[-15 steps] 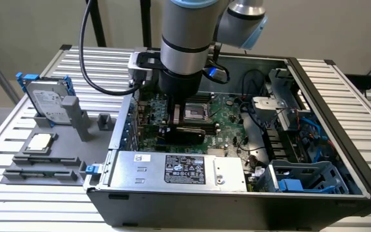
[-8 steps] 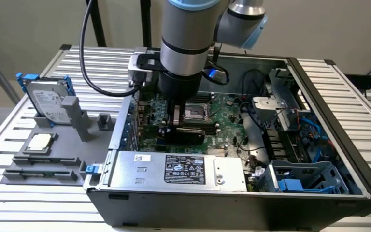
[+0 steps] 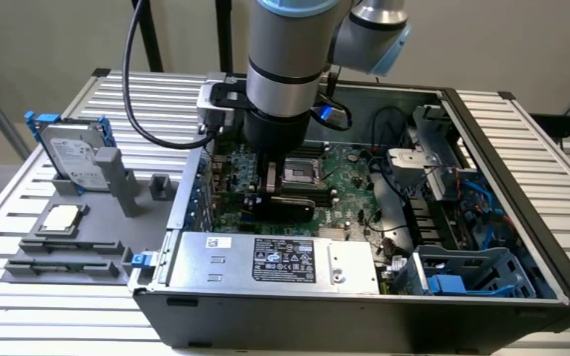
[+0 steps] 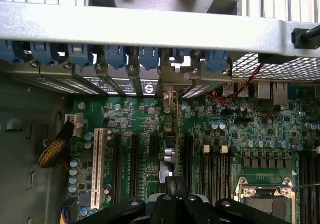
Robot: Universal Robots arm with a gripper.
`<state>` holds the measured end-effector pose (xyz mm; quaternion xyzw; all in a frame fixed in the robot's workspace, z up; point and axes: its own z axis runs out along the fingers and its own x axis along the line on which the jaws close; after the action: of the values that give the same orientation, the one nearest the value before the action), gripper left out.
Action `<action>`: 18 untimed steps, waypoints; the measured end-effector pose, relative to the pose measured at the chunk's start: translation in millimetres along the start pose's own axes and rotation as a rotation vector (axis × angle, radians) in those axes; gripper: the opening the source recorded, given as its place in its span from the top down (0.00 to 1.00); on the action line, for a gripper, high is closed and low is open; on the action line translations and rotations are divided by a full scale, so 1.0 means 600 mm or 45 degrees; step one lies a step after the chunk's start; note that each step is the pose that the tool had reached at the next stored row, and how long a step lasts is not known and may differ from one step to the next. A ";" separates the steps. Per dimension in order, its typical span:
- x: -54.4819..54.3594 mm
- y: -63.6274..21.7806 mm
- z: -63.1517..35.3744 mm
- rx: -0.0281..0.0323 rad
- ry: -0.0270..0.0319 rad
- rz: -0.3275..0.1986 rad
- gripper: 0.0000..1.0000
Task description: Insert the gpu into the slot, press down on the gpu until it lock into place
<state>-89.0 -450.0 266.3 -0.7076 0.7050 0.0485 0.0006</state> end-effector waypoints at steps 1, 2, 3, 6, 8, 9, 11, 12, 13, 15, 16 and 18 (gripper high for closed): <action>0.000 0.000 -0.001 0.0001 -0.0004 0.000 0.89; -0.001 0.000 -0.004 0.0014 -0.0026 0.000 0.89; -0.001 0.001 -0.011 0.0013 -0.0023 0.000 0.89; -0.002 0.002 -0.034 0.0001 -0.0003 0.000 0.89; -0.004 0.003 -0.050 -0.0001 0.0007 0.000 0.89; -0.004 0.004 -0.058 -0.0001 0.0014 0.000 0.89; -0.005 0.005 -0.073 0.0000 0.0027 0.000 0.89; -0.006 0.005 -0.080 -0.0002 0.0038 0.000 0.89; -0.006 0.006 -0.088 -0.0001 0.0042 0.000 0.89; -0.007 0.007 -0.100 -0.0003 0.0056 0.000 0.89; -0.007 0.007 -0.101 -0.0002 0.0053 0.000 0.89; -0.007 0.007 -0.101 -0.0001 0.0050 0.000 0.89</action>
<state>-89.0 -449.8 327.2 -0.7077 0.7049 0.0471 -0.0008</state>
